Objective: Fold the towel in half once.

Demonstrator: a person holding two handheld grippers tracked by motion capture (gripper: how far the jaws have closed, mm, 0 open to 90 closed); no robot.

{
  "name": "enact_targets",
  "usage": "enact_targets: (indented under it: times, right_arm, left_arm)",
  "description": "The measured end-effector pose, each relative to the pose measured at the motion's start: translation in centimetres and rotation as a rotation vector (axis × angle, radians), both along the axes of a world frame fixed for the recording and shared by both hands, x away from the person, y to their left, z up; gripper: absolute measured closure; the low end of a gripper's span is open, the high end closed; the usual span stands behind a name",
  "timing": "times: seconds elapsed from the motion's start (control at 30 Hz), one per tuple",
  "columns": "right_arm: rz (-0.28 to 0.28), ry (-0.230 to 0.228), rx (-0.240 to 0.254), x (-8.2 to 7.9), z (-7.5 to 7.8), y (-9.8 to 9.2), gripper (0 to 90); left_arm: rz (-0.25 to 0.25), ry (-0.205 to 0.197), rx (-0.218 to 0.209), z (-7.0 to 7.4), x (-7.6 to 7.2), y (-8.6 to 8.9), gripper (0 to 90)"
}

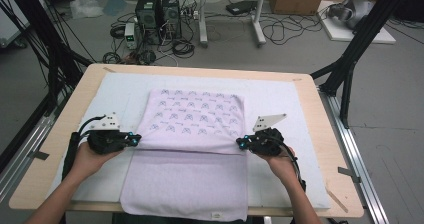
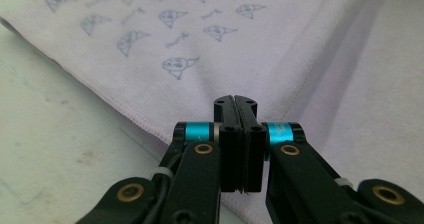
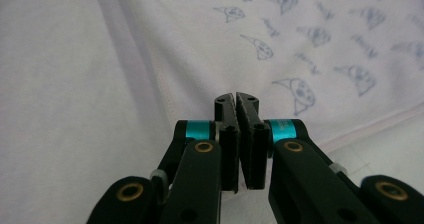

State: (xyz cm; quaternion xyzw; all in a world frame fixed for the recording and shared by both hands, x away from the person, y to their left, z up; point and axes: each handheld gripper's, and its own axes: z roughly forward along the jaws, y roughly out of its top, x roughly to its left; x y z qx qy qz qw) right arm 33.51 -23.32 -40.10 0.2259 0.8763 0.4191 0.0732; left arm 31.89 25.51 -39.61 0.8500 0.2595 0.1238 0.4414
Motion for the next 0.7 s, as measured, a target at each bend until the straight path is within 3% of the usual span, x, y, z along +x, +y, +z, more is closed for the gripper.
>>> enact_targets:
  times: [0.17,0.27,0.3,0.33,0.4,0.53,0.7]
  right_arm:
    - [0.041,-0.029,0.023,-2.2,2.0,-0.4,88.0]
    - [0.087,-0.024,0.036,-3.9,2.3,-0.4,87.0]
    - [0.100,-0.024,0.033,-4.4,2.2,-0.4,82.9]
    - [0.109,-0.015,0.036,-4.7,2.0,-0.3,73.7]
    - [0.098,0.006,0.034,-4.6,1.2,-0.1,67.6]
    - [0.109,0.043,-0.003,-4.1,-1.3,1.1,57.7]
    - [0.096,0.060,-0.087,-3.5,-3.3,2.2,56.8]
  left_arm:
    - [-0.028,-0.032,-0.017,1.5,-2.6,0.9,88.5]
    - [-0.077,-0.022,-0.021,1.3,-4.5,1.0,87.6]
    - [-0.087,-0.011,-0.020,0.9,-4.9,1.0,83.6]
    - [-0.088,0.000,-0.011,0.5,-5.1,0.9,74.5]
    - [-0.087,0.017,0.016,-0.4,-5.0,0.7,64.9]
    - [-0.093,0.051,0.039,-2.1,-4.2,0.1,63.6]
    - [-0.100,0.088,0.083,-3.9,-3.4,-0.7,64.1]
